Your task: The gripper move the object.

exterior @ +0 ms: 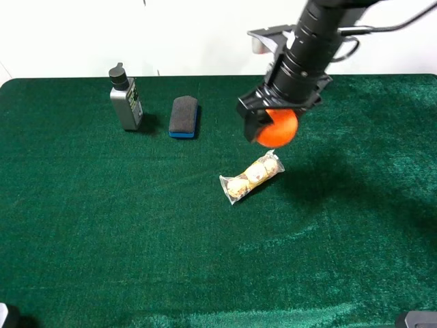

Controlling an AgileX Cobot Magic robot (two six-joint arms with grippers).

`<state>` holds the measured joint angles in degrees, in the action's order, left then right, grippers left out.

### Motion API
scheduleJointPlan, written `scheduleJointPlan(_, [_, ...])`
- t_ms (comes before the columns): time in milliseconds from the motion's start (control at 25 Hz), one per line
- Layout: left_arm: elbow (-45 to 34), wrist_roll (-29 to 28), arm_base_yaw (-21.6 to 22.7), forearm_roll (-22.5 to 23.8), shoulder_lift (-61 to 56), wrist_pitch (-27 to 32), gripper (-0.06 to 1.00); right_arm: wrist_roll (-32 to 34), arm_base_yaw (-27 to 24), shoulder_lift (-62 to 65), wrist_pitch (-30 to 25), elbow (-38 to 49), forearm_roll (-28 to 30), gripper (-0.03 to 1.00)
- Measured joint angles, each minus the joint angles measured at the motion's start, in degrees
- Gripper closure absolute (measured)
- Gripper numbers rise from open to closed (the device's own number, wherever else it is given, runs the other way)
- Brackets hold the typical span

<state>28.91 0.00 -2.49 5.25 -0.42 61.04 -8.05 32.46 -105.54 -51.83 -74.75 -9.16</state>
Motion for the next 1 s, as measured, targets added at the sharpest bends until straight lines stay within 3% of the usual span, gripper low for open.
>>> scheduleJointPlan(600, [0.0, 0.0, 0.0, 0.0, 0.0, 0.0, -0.04, 0.42, 0.0, -18.0, -0.48, -22.92, 0.85, 0.43])
scheduleJointPlan(1000, [0.0, 0.0, 0.0, 0.0, 0.0, -0.05, -0.04, 0.89, 0.0, -24.51, 8.1, -26.29, 0.98, 0.43])
